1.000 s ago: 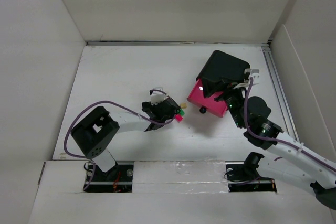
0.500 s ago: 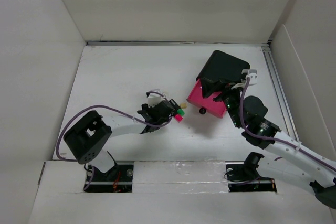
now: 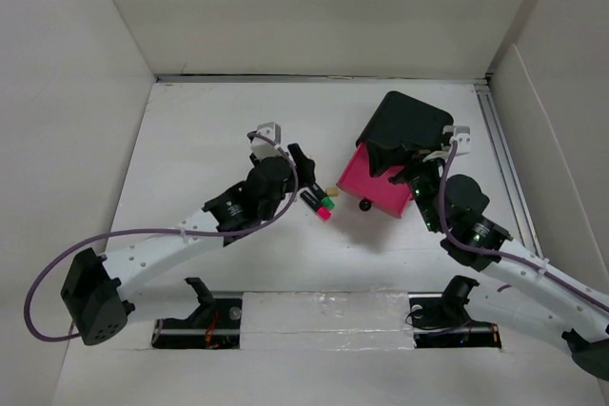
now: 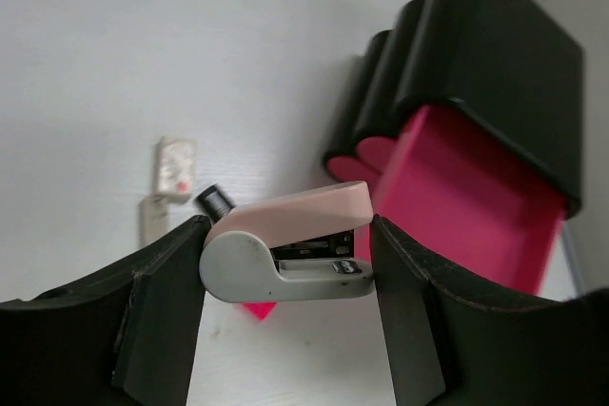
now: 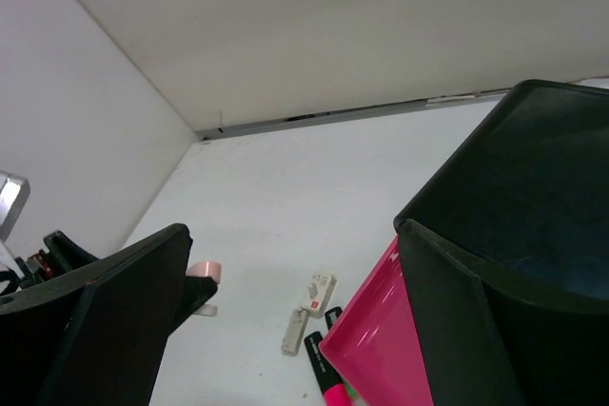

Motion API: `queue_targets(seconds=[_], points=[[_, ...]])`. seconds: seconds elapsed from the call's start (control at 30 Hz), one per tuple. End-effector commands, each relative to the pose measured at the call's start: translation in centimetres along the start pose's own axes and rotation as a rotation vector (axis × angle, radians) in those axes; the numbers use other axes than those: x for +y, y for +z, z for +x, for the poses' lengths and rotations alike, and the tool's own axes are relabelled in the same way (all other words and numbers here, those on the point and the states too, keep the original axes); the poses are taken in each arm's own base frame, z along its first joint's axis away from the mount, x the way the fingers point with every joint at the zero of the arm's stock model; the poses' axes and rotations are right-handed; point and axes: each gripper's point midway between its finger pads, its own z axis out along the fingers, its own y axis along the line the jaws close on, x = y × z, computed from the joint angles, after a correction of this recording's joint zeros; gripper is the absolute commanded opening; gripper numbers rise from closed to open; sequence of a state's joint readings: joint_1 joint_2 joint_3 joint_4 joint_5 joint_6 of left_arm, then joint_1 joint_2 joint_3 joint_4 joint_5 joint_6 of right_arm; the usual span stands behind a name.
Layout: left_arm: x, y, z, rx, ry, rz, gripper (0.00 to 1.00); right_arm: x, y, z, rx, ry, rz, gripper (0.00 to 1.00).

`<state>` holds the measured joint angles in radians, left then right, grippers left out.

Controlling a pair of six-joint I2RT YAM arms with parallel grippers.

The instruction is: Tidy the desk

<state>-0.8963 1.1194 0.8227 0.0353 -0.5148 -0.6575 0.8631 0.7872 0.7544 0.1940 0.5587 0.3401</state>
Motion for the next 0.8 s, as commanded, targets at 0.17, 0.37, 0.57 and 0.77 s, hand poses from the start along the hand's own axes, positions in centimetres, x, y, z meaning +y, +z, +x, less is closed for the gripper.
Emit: queue_targets(seconds=[0.17, 0.37, 0.57, 0.77], points=[[-11.1, 2.8, -0.2, 0.026, 0.061, 0.282, 0.4, -1.1, -1.9, -4.2, -0.131, 0.079, 0.027, 0.92], [-13.9, 3.7, 1.4, 0.061, 0.081, 0.356, 0.4, -2.2, -3.4, -5.9, -0.188, 0.121, 0.045, 0.91], [-16.8, 4.7, 2.9, 0.094, 0.124, 0.422, 0.4, -2.0, -2.8, -5.3, -0.166, 0.106, 0.052, 0.92], [-17.9, 6.6, 5.0, 0.129, 0.183, 0.425, 0.41, -2.0, -2.6, -5.1, -0.161, 0.1, 0.052, 0.92]])
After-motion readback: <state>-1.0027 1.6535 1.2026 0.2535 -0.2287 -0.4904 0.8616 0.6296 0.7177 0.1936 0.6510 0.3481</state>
